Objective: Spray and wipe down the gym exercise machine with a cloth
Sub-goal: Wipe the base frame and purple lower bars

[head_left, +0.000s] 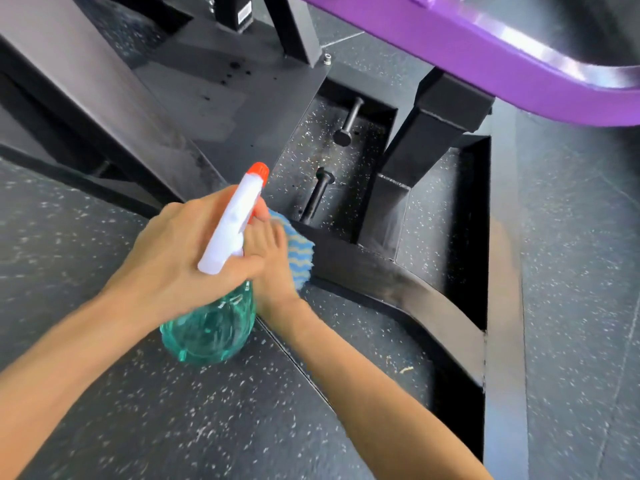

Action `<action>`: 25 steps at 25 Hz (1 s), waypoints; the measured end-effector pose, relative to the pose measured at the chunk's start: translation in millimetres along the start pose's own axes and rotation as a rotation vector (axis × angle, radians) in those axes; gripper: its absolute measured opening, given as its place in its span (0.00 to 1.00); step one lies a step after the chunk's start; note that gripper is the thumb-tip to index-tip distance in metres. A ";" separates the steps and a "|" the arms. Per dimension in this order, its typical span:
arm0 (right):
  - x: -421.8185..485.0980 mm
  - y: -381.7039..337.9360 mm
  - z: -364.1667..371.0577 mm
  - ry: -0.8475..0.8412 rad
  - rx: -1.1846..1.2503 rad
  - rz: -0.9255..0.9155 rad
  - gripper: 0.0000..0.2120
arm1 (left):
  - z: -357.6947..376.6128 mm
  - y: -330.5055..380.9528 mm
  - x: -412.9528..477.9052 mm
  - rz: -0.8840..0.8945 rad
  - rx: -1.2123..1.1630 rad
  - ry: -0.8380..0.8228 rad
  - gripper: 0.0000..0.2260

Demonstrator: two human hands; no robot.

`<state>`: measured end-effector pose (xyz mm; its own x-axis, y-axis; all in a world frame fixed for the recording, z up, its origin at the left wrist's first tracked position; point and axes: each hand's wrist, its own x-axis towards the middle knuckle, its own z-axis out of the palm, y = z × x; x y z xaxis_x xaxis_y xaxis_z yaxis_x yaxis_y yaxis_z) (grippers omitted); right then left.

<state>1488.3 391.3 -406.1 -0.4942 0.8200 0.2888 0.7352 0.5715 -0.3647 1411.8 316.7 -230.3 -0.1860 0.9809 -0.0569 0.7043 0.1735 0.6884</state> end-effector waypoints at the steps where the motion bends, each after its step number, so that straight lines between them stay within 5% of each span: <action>1: 6.8 -9.5 3.7 -0.057 0.042 0.010 0.10 | 0.6 -0.5 -1.1 -0.004 0.011 0.025 0.12; 5: -6.3 28.3 -19.1 -0.132 -0.095 -0.007 0.24 | 4.4 2.7 -1.4 0.048 0.041 -0.014 0.21; 11: -132.1 172.6 -115.8 0.049 -0.316 0.481 0.26 | 20.2 28.9 3.0 0.104 -0.030 -0.053 0.20; 16: -162.0 175.4 -129.9 0.234 -0.219 0.850 0.26 | 32.9 50.4 6.0 0.170 -0.003 -0.086 0.22; 22: -43.5 105.8 -71.7 -0.133 -0.046 0.308 0.26 | 46.9 60.0 6.1 0.167 -0.010 -0.143 0.21; 25: -60.5 125.6 -84.2 -0.116 -0.016 0.164 0.27 | 49.1 63.2 8.1 0.147 -0.006 -0.175 0.21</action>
<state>1649.6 410.8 -394.9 -0.4164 0.9009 0.1227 0.8171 0.4300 -0.3841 1488.4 339.9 -222.8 0.0399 0.9960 -0.0797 0.7111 0.0278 0.7025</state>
